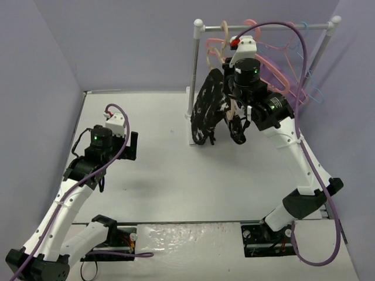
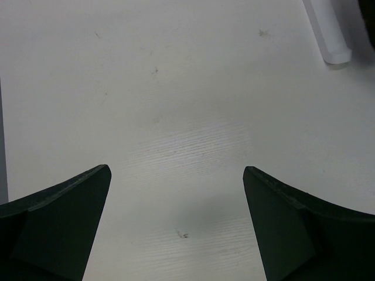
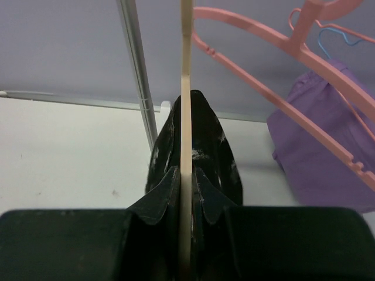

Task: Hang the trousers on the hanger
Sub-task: Place the hanger at the clothesline.

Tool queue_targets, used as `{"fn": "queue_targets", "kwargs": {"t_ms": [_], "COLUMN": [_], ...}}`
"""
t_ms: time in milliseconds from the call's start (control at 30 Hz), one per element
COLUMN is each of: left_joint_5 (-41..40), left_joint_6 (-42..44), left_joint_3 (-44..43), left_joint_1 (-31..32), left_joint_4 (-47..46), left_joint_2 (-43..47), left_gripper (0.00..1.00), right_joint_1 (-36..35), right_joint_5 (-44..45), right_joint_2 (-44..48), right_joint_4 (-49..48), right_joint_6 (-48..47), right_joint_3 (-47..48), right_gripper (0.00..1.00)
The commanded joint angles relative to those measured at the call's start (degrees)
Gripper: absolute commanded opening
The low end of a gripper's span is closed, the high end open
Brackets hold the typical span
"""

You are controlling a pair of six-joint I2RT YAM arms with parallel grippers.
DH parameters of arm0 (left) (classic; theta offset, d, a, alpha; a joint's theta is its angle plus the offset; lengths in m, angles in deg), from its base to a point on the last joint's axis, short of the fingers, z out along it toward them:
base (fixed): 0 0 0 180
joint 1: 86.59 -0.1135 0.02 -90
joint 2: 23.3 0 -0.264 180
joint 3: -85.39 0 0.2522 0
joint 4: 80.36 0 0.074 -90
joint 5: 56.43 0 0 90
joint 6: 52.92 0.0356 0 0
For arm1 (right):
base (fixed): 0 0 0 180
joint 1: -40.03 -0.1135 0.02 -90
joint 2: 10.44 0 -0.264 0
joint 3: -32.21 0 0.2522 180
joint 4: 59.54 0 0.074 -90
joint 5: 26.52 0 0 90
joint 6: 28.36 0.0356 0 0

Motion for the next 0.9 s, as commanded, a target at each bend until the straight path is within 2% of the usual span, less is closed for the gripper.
{"fn": "queue_targets", "kwargs": {"t_ms": [0, 300, 600, 867], "left_joint_5": [-2.6, -6.6, -7.3, -7.6], "left_joint_6": [-1.0, -0.3, -0.4, -0.9], "left_joint_3": [0.9, 5.8, 8.8, 9.6], "left_joint_1": [-0.6, -0.7, -0.8, -0.8], "left_joint_4": [-3.6, -4.5, -4.3, -4.0], "left_joint_2": [3.2, 7.8, 9.7, 10.6], "left_gripper": [0.96, 0.97, 0.97, 0.97], "right_joint_1": [1.7, 6.3, 7.1, 7.1], "right_joint_5": [-1.2, -10.5, -15.4, -12.7], "right_joint_2": [-1.7, -7.0, -11.8, -6.0], "right_joint_4": [-15.3, -21.3, -22.0, -26.4], "right_joint_6": [-4.4, -5.3, -4.8, -1.1], "right_joint_3": [8.7, 10.5, 12.8, -3.1], "right_gripper": [0.0, 0.0, 0.0, 0.0]}}
